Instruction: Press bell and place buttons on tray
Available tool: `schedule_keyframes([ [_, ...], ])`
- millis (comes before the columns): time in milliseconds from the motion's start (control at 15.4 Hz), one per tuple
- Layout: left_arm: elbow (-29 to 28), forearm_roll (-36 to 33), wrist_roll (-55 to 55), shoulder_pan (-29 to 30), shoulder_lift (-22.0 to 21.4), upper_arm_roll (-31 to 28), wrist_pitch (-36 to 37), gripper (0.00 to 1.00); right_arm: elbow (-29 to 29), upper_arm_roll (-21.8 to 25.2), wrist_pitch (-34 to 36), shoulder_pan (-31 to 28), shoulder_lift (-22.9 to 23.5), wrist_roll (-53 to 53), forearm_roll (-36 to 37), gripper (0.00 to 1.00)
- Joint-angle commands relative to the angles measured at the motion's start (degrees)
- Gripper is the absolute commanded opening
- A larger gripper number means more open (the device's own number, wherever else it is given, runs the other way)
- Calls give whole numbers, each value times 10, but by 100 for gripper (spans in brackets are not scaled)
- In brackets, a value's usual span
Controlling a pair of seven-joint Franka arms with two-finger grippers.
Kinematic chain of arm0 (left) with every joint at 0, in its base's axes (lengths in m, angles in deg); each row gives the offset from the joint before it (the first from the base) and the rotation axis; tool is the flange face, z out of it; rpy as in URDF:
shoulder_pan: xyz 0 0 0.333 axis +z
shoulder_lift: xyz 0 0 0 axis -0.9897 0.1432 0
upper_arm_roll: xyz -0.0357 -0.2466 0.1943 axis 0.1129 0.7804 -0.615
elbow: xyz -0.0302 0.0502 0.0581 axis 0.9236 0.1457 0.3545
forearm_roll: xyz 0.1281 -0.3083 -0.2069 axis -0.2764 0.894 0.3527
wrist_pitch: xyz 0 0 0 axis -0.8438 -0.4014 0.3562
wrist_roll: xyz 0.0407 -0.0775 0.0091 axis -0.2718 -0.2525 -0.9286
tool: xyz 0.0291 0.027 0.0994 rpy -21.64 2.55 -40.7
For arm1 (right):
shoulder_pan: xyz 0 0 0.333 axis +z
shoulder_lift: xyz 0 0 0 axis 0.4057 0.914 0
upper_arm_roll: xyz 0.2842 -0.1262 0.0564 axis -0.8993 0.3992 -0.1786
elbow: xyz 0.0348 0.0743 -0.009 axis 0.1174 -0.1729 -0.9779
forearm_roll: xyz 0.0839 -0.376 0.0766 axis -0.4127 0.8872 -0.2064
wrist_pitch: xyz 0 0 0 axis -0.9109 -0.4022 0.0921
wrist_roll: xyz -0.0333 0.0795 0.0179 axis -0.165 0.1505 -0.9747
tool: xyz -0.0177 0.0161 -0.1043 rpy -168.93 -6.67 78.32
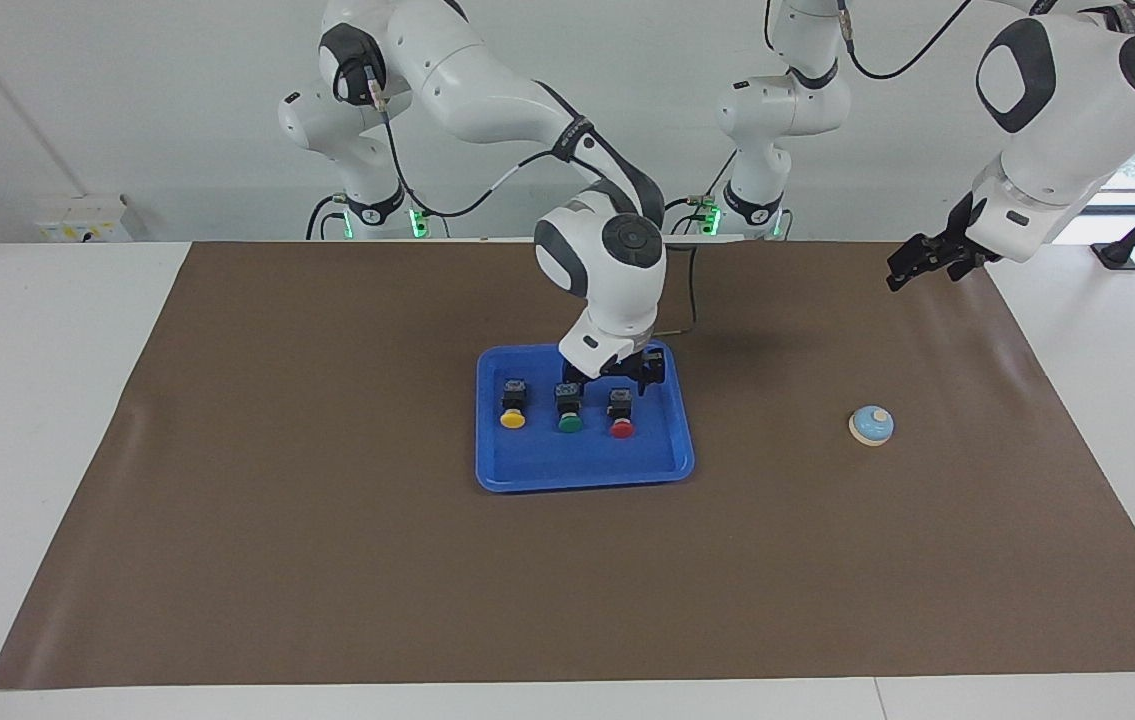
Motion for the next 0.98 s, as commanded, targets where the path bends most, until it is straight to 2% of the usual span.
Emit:
schedule_keyframes([
  [0, -4, 5, 4, -1, -8, -2, -6, 100, -38, -6, 38, -57, -87, -80, 10, 100],
  [130, -4, 5, 4, -1, -9, -2, -6, 100, -78, -7, 46, -110, -143, -154, 10, 100],
  [391, -4, 5, 4, -1, -8, -2, -6, 100, -159, -6, 72, -175, -233, -259, 10, 100],
  [651, -4, 5, 4, -2, -8, -2, -6, 100, -171, -7, 110, -242, -274, -346, 10, 100],
  [781, -4, 5, 4, -1, -8, -2, -6, 100, -190, -7, 110, -260, -296, -353, 10, 100],
  [912, -4, 5, 4, -1, -8, -2, -6, 100, -190, -7, 114, -280, -299, -362, 10, 100],
])
